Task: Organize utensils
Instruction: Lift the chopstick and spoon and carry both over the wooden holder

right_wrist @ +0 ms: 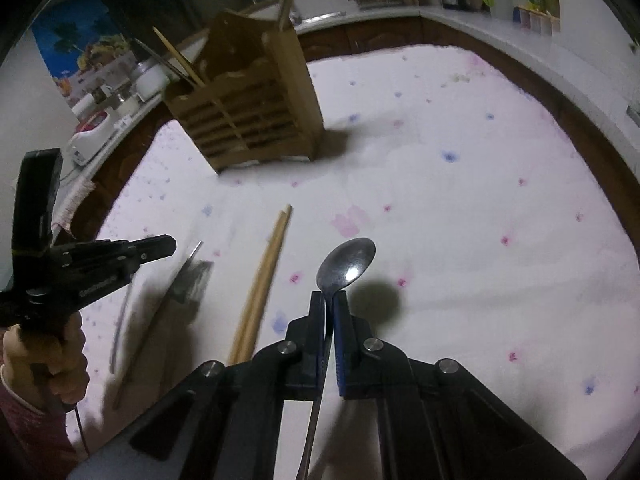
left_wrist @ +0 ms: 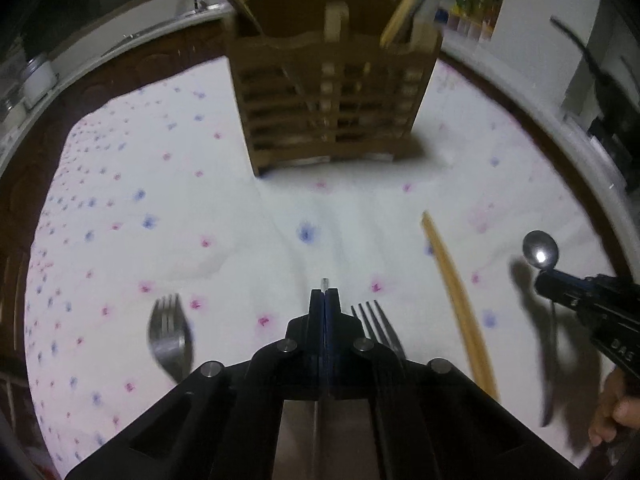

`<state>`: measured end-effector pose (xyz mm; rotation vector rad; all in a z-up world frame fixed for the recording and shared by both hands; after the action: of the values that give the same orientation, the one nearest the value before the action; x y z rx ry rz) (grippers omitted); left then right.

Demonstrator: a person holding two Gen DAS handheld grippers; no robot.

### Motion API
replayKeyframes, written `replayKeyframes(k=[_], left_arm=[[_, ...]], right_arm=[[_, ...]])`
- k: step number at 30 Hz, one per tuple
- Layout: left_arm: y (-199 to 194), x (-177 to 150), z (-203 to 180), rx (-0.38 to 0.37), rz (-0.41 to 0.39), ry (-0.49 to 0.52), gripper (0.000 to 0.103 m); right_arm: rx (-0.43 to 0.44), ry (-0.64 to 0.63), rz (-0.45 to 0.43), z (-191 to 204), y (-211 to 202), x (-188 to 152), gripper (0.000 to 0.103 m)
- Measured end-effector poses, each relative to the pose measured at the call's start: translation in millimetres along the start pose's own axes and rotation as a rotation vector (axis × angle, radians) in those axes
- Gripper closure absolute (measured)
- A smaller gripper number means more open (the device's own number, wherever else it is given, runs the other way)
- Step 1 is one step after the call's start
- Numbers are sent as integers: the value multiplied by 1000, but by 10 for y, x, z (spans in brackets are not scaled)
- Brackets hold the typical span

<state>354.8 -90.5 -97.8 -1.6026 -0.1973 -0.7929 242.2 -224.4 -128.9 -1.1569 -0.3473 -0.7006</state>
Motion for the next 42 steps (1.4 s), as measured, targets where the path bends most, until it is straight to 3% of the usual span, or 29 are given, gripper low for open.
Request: replayKeyframes(k=[5,11,14,18,22,24,28,36,42], left_arm=[[-268,-47,32,-14,-21,6,103],[36,-144,-1,1,79,50,98],[244,-168,12,43,120,59,98],[350,-140,-70,-12,133,62,86],[428,-75,-87,-14,121,87,87],[464,-45,-81,-10,119,90,97],[447,-62,-1,-1,115,69,100],[-351,-28,195,-27,-49,-32,100],[-948,27,294,-50,-174,-73,100]], right_arm=[[9,-14,-38,101,-169,81,99],[27,-25,-53,197,-253,72,99],[27,-14,-50,174,-257,44,99],[20,-9,-44,142,-230,22,100],[23,11,-52,94,-226,40,100],[30,17,-53,97,-222,56,100],[44,18,-63,118,-266,67,100],[74,5,-144,224,-533,208,100],[29,-47,-156,319,-600,281,102]])
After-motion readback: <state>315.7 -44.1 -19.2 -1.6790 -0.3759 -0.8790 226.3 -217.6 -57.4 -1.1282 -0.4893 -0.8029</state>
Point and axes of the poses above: each gripper's, at about its wrist camera, not at the fingertips, and y roughly the way its jaws point, z to its left, x to its top, the point moved 8 cm from there along y, roughly the way its jaws point, and after that the axes turned 3 degrees about -z, right-handed, at the moved point
